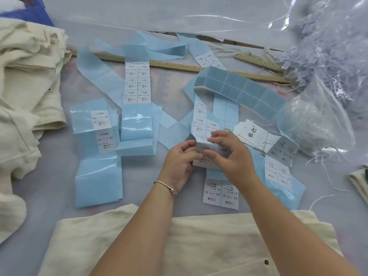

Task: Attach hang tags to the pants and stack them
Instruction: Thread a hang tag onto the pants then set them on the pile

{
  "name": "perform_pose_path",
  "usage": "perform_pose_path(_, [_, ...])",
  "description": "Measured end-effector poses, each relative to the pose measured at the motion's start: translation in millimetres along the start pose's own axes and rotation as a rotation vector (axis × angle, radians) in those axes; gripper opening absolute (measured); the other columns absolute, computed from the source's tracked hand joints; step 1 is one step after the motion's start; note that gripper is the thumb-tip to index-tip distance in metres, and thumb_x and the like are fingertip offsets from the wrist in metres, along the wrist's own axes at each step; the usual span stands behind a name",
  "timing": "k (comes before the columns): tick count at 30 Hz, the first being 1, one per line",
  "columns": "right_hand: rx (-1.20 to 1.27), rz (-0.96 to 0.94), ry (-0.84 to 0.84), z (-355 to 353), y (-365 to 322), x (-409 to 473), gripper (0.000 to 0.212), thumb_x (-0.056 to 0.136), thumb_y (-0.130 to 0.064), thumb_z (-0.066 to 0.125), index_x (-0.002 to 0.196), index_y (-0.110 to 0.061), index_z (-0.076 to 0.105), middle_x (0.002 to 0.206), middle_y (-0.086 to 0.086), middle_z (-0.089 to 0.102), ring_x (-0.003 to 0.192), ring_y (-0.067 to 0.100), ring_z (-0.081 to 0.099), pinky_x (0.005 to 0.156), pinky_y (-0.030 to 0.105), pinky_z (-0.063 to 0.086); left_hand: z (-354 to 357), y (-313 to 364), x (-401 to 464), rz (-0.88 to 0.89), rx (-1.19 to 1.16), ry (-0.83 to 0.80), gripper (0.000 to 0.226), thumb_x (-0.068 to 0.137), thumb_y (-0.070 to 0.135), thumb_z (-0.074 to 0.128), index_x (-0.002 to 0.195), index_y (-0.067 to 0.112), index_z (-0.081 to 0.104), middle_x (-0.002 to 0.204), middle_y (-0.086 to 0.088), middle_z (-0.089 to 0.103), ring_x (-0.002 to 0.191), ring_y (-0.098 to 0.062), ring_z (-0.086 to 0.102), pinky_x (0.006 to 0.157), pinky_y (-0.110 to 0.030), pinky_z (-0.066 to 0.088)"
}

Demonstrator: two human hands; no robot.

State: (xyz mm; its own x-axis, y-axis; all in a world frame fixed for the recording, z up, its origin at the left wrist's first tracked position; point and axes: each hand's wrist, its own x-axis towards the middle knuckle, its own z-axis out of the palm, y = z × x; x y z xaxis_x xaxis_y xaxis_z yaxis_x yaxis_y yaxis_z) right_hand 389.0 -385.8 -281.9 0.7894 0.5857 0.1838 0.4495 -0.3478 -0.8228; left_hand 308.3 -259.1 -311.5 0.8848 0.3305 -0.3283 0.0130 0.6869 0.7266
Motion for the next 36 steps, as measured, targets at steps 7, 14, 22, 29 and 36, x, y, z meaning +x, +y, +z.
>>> perform_pose_path(7, [-0.194, -0.051, 0.016, -6, 0, 2, 0.018, 0.073, -0.019, 0.083, 0.09, -0.014, 0.078, 0.101, 0.0, 0.064, 0.1, 0.017, 0.056, 0.091, 0.034, 0.045, 6, -4, -2, 0.057, 0.071, 0.044, 0.015, 0.076, 0.02, 0.072, 0.077, 0.005, 0.071, 0.08, -0.014, 0.068, 0.069, -0.021, 0.062, 0.066, -0.029, 0.055])
perform_pose_path(14, [-0.405, -0.366, 0.224, 1, 2, -8, 0.014, 0.073, -0.018, 0.082, 0.086, -0.012, 0.078, 0.092, 0.007, 0.067, 0.083, 0.03, 0.061, 0.076, 0.042, 0.047, 8, -4, -1, 0.044, 0.073, 0.105, 0.011, 0.09, 0.0, 0.057, 0.084, -0.004, 0.065, 0.095, -0.022, 0.064, 0.083, -0.028, 0.056, 0.072, -0.031, 0.051])
perform_pose_path(22, [-0.503, -0.429, 0.293, -2, 3, -12, 0.009, 0.081, -0.011, 0.076, 0.086, -0.017, 0.08, 0.09, 0.008, 0.069, 0.081, 0.033, 0.062, 0.072, 0.043, 0.046, 7, -7, 2, 0.053, 0.185, 0.099, 0.016, 0.086, 0.01, 0.065, 0.074, 0.006, 0.074, 0.079, -0.01, 0.071, 0.064, -0.013, 0.062, 0.066, -0.03, 0.053])
perform_pose_path(29, [-0.526, -0.41, 0.229, 0, -1, -10, 0.008, 0.076, -0.014, 0.081, 0.083, -0.014, 0.077, 0.092, 0.001, 0.072, 0.084, 0.029, 0.066, 0.081, 0.041, 0.043, 5, -6, 3, 0.044, 0.141, 0.115, 0.017, 0.088, 0.0, 0.057, 0.092, -0.014, 0.066, 0.093, -0.019, 0.069, 0.075, -0.02, 0.058, 0.067, -0.026, 0.053])
perform_pose_path(36, [-0.491, -0.222, 0.001, -2, -15, -1, 0.013, 0.075, -0.016, 0.081, 0.085, -0.012, 0.074, 0.082, -0.002, 0.073, 0.083, 0.024, 0.067, 0.101, 0.047, 0.037, 7, -6, -1, 0.059, 0.224, 0.092, 0.016, 0.068, 0.008, 0.061, 0.078, -0.001, 0.069, 0.092, -0.022, 0.063, 0.086, -0.029, 0.057, 0.084, -0.044, 0.045])
